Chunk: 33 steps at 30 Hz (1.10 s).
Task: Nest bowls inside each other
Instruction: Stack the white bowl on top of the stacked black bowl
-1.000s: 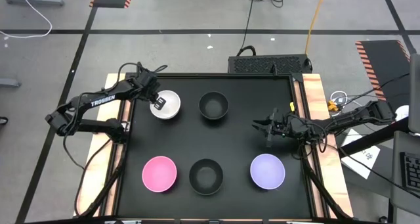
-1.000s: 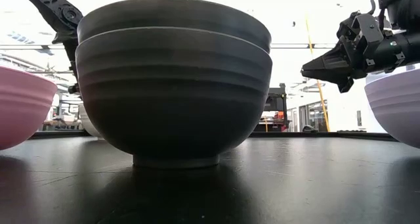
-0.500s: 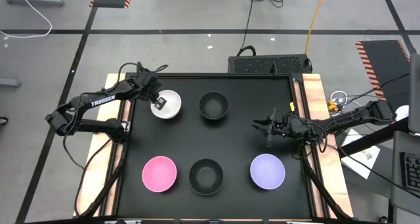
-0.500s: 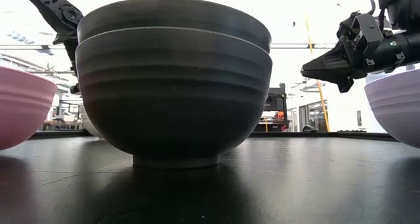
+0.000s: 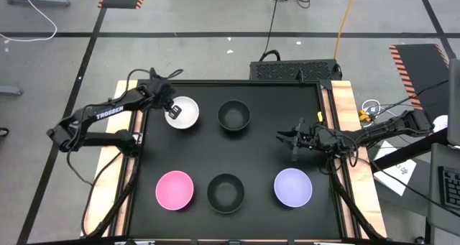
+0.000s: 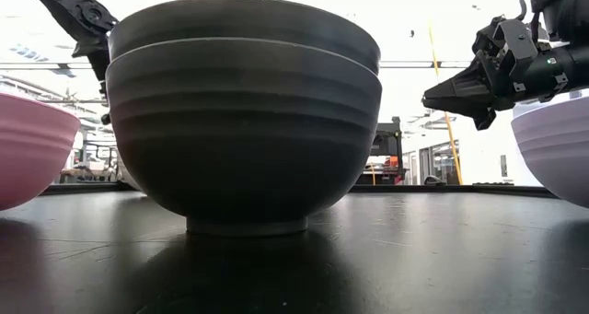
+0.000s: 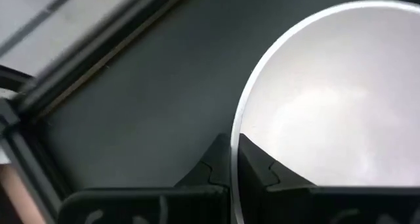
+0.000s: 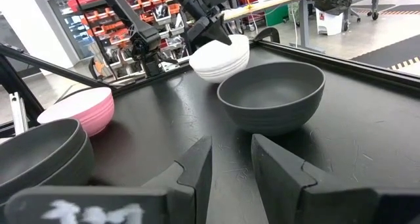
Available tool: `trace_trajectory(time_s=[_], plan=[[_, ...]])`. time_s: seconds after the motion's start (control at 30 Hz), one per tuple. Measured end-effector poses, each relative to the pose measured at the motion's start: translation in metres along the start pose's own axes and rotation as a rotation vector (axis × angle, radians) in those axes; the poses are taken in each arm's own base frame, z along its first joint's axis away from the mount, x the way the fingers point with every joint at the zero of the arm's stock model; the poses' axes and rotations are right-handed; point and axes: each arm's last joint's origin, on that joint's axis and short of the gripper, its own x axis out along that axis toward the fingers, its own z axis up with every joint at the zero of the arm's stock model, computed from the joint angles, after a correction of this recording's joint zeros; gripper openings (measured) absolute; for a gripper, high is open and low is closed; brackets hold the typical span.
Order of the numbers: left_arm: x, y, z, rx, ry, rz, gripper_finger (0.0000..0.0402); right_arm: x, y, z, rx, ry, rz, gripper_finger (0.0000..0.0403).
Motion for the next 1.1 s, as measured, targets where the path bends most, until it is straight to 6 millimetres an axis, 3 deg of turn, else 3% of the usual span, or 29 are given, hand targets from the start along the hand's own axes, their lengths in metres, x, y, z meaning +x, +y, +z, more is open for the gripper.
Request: trace_trajectory(time_s=[0.3,0.47,0.67,1.1], plan=[[-0.021,-0.001,0.003,0.004,-0.108,-0.101,0.0005,0.0,0.0,0.0,0.0,0.0,0.0,0.0098],[-0.021,-0.004,0.002,0.01,-0.098,-0.226,0.0005,0.0,0.0,0.0,0.0,0.0,0.0,0.0098],[-0.029,-0.007,0.004,0.0,-0.052,-0.257,0.0005,0.0,0.0,0.0,0.0,0.0,0.0,0.0098],[-0.057,-0.051,0.008,0.155,0.012,-0.396,0.0004,0.0,0.0,-0.001,-0.003,0.007,-0.002,0.0098]])
